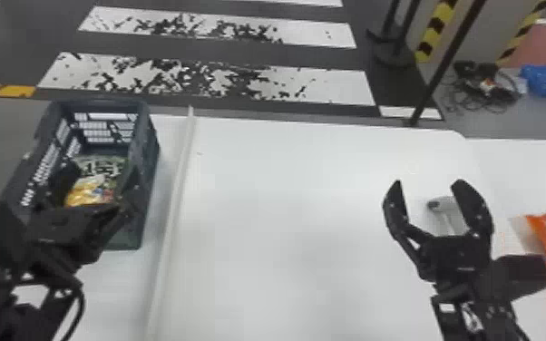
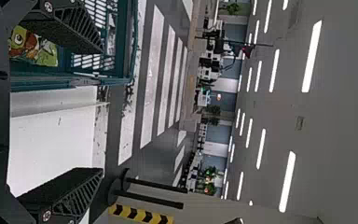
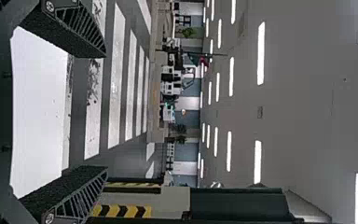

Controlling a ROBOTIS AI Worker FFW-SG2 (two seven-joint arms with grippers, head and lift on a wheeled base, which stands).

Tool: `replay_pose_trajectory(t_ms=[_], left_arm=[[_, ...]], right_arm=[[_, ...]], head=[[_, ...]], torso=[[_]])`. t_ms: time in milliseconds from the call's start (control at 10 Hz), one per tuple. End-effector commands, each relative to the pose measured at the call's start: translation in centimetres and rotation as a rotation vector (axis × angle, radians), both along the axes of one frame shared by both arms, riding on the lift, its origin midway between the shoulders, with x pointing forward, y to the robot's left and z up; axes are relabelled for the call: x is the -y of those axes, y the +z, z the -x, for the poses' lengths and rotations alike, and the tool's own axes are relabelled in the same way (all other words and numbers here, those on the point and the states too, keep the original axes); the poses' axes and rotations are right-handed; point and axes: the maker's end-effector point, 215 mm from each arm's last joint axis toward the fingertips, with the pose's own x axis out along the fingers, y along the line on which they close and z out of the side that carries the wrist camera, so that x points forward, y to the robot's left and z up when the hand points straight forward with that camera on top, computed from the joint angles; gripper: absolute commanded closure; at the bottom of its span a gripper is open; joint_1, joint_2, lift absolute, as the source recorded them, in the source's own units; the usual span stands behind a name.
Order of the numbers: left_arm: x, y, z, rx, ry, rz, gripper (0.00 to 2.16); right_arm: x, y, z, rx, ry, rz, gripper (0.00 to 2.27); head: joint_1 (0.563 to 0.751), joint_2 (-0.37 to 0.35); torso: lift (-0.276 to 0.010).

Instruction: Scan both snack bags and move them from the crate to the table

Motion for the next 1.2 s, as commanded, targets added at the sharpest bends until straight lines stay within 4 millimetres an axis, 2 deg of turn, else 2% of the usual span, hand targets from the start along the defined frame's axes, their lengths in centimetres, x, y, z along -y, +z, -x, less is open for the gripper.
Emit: replay_pose_trajectory(t_ms=[0, 300, 400, 600, 800, 1000, 1100], left_arm=[[0.1, -0.2, 0.1, -0.003, -0.002, 0.001, 0.10], [-0.2, 0.3, 0.1, -0.036, -0.015, -0.027, 0.10], [-1.0, 1.3, -0.3, -0.043, -0.018, -0.071, 0.13], [-4.7, 2.1, -1.5, -0.139, -0.034, -0.165, 0.14], [-8.2, 4.4, -3.6, -0.165, -0.060, -0.259, 0.14], [-11.0, 4.6, -6.3, -0.224, -0.090, -0.364, 0.14], [-11.5, 4.4, -7.7, -0.269, -0.126, -0.397, 0.13]], right_arm=[[-2.7, -1.4, 0.3, -0.024, 0.018, -0.007, 0.08], [-3.3, -2.2, 0.7, -0.040, 0.020, -0.022, 0.08], [-3.4, -2.4, 0.9, -0.043, 0.021, -0.023, 0.08], [-3.7, -2.7, 1.0, -0.051, 0.028, -0.027, 0.09], [-3.6, -2.9, 1.1, -0.059, 0.029, -0.026, 0.09], [-3.6, -3.3, 1.3, -0.071, 0.032, -0.023, 0.09], [-3.6, -3.8, 1.4, -0.087, 0.033, -0.022, 0.09]], head=[[0.695, -0.029], [0.695, 0.021], [0.695, 0.024], [0.695, 0.045], [0.695, 0.098], [0.695, 0.126], [0.695, 0.143]], torso=[[-0.088], [-0.088], [-0.088], [-0.088], [-0.088], [-0.088], [-0.088]])
